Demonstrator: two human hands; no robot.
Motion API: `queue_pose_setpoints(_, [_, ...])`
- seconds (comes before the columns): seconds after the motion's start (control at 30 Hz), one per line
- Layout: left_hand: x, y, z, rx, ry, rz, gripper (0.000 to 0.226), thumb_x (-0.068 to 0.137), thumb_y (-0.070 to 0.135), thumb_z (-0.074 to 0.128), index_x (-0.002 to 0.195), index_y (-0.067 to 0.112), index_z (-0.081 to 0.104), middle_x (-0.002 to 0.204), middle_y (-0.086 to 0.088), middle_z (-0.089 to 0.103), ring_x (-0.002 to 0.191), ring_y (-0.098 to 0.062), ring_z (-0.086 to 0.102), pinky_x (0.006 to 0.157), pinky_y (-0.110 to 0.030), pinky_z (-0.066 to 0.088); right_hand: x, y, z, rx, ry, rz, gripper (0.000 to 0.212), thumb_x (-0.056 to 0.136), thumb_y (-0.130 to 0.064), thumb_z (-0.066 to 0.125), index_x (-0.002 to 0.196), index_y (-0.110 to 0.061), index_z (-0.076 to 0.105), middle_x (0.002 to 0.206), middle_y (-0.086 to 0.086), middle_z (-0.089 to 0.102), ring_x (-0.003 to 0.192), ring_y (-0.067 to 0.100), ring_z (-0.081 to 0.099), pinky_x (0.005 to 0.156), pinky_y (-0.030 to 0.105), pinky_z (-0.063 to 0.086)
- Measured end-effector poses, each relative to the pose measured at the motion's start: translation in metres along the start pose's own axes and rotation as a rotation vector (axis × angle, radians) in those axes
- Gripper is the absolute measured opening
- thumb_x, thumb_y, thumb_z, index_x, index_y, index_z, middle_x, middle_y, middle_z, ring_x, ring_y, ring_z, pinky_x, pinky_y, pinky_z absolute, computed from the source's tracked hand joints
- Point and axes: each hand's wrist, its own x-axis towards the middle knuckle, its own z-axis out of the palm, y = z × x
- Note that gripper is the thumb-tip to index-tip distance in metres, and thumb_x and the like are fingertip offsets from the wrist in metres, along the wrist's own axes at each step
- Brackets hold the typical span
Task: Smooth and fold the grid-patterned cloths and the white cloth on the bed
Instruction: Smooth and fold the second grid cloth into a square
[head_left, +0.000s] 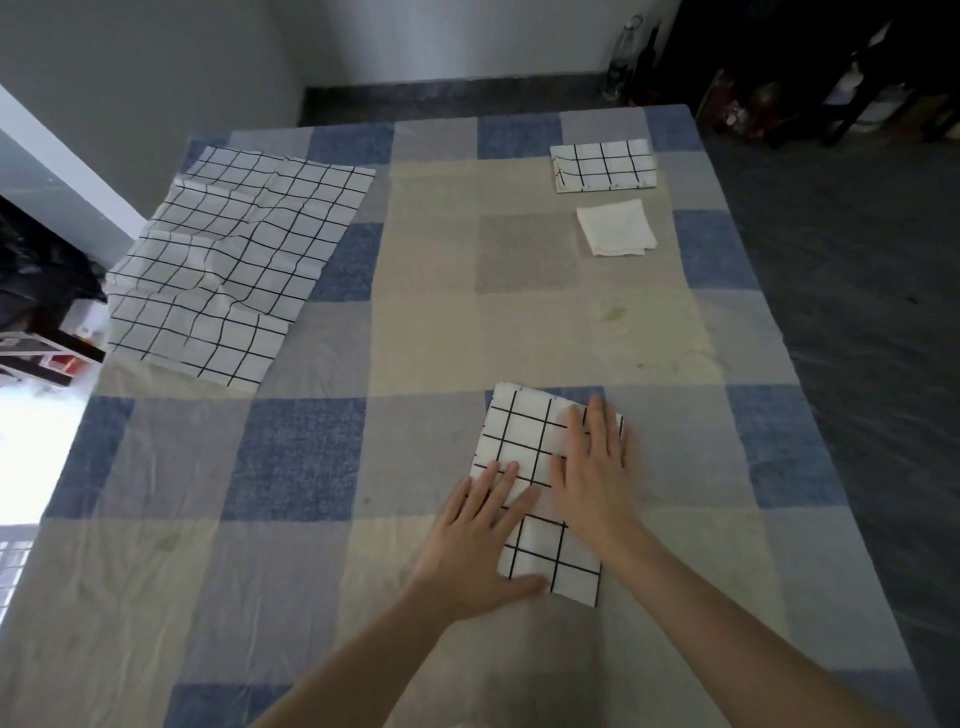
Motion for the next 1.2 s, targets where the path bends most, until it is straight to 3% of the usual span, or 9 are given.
queue_pose_setpoints(0.1, [0.001, 0.000, 0.000, 0.024, 0.028, 0.005, 0.103, 0.077, 0.087, 0.028, 0.153, 0.029, -0.009, 0.161, 0.000, -0.017, 0.146, -0.021, -0.024, 0.120, -0.043, -0.005, -0.012, -0.050, -0.016, 0.251, 0.060, 0.019, 0.057, 0.097, -0.037, 0.030, 0.147, -0.010, 0.030, 0.159, 0.014, 0.014, 0.148, 0.026, 0.010, 0.119, 0.045, 0.011])
queue_pose_setpoints(0.2, [0.000, -0.001, 0.002, 0.110, 0.035, 0.049, 0.098, 0.081, 0.080, 0.027, 0.152, 0.024, -0.011, 0.162, -0.008, 0.002, 0.147, -0.025, -0.016, 0.119, -0.045, 0.002, -0.040, -0.083, -0.006, 0.385, -0.013, -0.087, 0.053, 0.101, -0.036, 0.025, 0.150, -0.016, 0.025, 0.161, 0.005, 0.009, 0.149, 0.015, 0.001, 0.121, 0.041, 0.008])
queue_pose_setpoints(0.33, [0.005, 0.000, -0.004, 0.120, -0.058, 0.026, 0.115, 0.074, 0.082, 0.039, 0.147, 0.024, -0.029, 0.157, -0.005, -0.029, 0.140, -0.019, -0.036, 0.119, -0.043, -0.010, -0.051, -0.070, 0.016, 0.302, -0.056, -0.049, 0.055, 0.100, -0.040, 0.019, 0.150, -0.017, 0.028, 0.160, 0.004, 0.017, 0.149, 0.015, 0.006, 0.119, 0.044, 0.013])
queue_pose_setpoints(0.43, [0.007, 0.000, -0.005, 0.069, -0.112, -0.004, 0.128, 0.062, 0.089, 0.045, 0.144, 0.026, -0.030, 0.152, 0.001, -0.038, 0.138, -0.017, -0.039, 0.116, -0.041, -0.017, -0.055, -0.052, 0.017, 0.147, -0.081, -0.148, 0.056, 0.101, -0.040, 0.020, 0.149, -0.015, 0.032, 0.158, 0.008, 0.024, 0.148, 0.020, 0.013, 0.116, 0.048, 0.020])
queue_pose_setpoints(0.63, [0.007, -0.005, -0.002, 0.094, -0.122, 0.027, 0.114, 0.069, 0.092, 0.032, 0.149, 0.031, -0.023, 0.154, 0.001, -0.037, 0.140, -0.020, -0.036, 0.118, -0.043, -0.014, -0.079, -0.006, 0.014, 0.002, -0.073, -0.040, 0.063, 0.099, -0.044, 0.025, 0.153, -0.012, 0.018, 0.161, 0.008, 0.013, 0.149, 0.020, 0.006, 0.119, 0.045, 0.014])
queue_pose_setpoints(0.8, [0.009, -0.003, -0.006, 0.066, -0.132, 0.006, 0.081, 0.090, 0.072, 0.019, 0.147, 0.034, -0.024, 0.153, 0.003, -0.037, 0.139, -0.018, -0.038, 0.119, -0.046, -0.009, -0.093, 0.022, 0.000, -0.097, -0.080, -0.023, 0.067, 0.096, -0.044, 0.030, 0.150, -0.006, 0.026, 0.157, 0.013, 0.025, 0.145, 0.026, 0.025, 0.115, 0.047, 0.021])
queue_pose_setpoints(0.93, [0.009, -0.003, -0.004, 0.075, -0.149, 0.000, 0.082, 0.090, 0.072, 0.020, 0.147, 0.034, -0.025, 0.153, 0.002, -0.037, 0.139, -0.019, -0.038, 0.119, -0.046, -0.010, -0.075, 0.005, -0.015, -0.043, -0.048, 0.093, 0.064, 0.093, -0.038, 0.026, 0.146, -0.003, 0.035, 0.155, 0.015, 0.029, 0.141, 0.030, 0.031, 0.115, 0.049, 0.023])
queue_pose_setpoints(1.03, [0.011, -0.002, -0.003, 0.099, -0.165, -0.016, 0.088, 0.088, 0.075, 0.022, 0.145, 0.031, -0.029, 0.152, 0.002, -0.038, 0.138, -0.020, -0.039, 0.119, -0.045, -0.011, -0.045, -0.030, -0.018, 0.098, 0.023, -0.019, 0.059, 0.096, -0.034, 0.026, 0.149, -0.008, 0.027, 0.160, 0.010, 0.018, 0.148, 0.023, 0.014, 0.119, 0.044, 0.012])
queue_pose_setpoints(1.2, [0.011, -0.002, -0.007, 0.080, -0.193, -0.010, 0.091, 0.087, 0.077, 0.023, 0.145, 0.029, -0.027, 0.151, 0.001, -0.037, 0.137, -0.021, -0.040, 0.118, -0.044, -0.015, -0.013, -0.047, 0.006, 0.147, -0.112, -0.102, 0.060, 0.099, -0.040, 0.019, 0.152, -0.011, 0.023, 0.161, 0.005, 0.015, 0.149, 0.019, 0.010, 0.119, 0.047, 0.018])
